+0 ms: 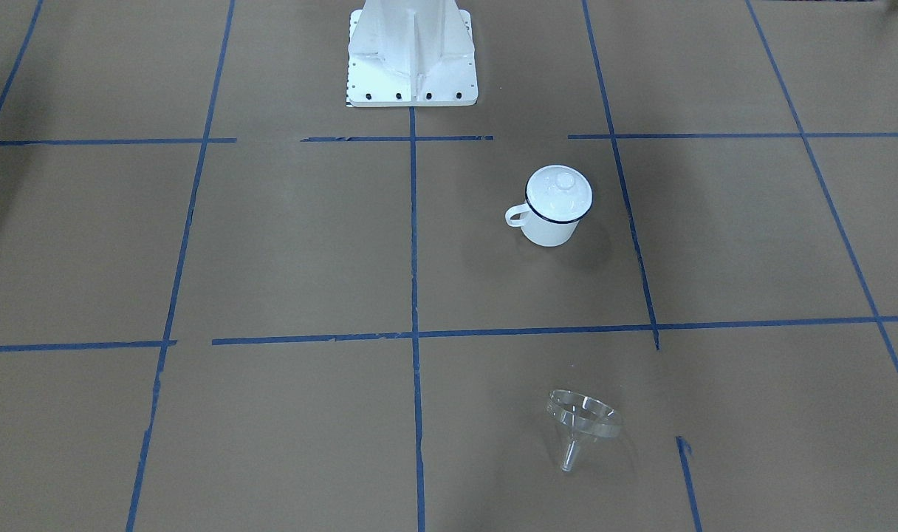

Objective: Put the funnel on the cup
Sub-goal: 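Move the left gripper toward the white funnel on the mug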

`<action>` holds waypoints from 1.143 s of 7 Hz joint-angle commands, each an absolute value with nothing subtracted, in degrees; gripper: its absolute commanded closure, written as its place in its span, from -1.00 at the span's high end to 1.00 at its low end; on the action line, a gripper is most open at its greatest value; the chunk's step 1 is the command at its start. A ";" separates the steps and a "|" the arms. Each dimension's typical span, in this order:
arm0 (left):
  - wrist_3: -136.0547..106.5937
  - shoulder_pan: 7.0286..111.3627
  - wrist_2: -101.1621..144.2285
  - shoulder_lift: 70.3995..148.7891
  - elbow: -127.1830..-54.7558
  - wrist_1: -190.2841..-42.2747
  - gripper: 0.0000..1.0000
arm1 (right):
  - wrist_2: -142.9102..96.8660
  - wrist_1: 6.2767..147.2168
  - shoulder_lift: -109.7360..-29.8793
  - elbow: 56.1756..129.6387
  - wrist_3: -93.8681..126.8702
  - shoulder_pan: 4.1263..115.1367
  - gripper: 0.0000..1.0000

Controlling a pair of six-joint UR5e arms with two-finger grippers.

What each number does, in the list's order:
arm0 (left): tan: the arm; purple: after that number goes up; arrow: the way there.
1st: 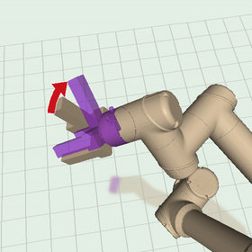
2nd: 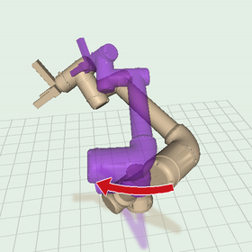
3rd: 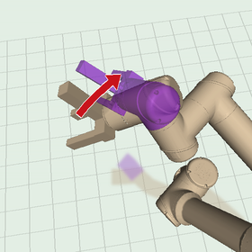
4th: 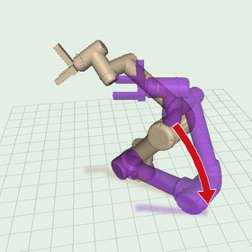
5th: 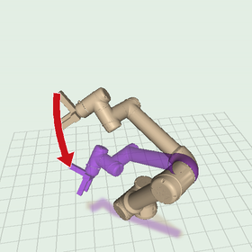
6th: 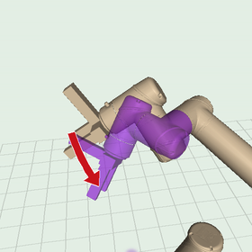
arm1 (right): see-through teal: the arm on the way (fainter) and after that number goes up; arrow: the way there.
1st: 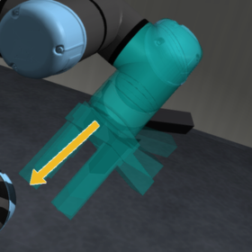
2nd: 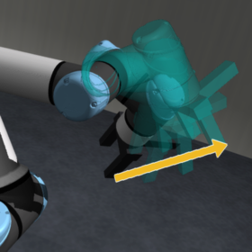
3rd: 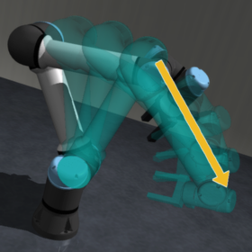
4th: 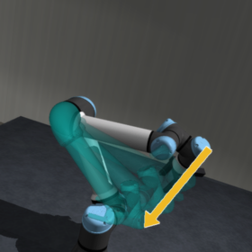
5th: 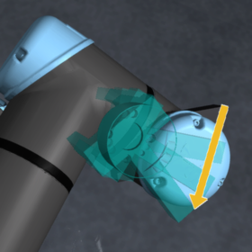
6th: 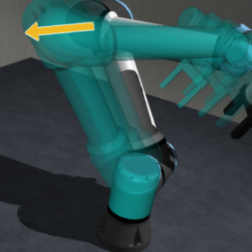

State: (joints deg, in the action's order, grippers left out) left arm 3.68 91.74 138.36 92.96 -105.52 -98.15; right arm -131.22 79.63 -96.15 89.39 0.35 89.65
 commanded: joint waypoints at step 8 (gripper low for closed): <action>-68.87 41.00 115.96 106.91 -118.22 -93.41 1.00 | -131.22 79.63 -96.15 89.38 0.35 89.65 1.00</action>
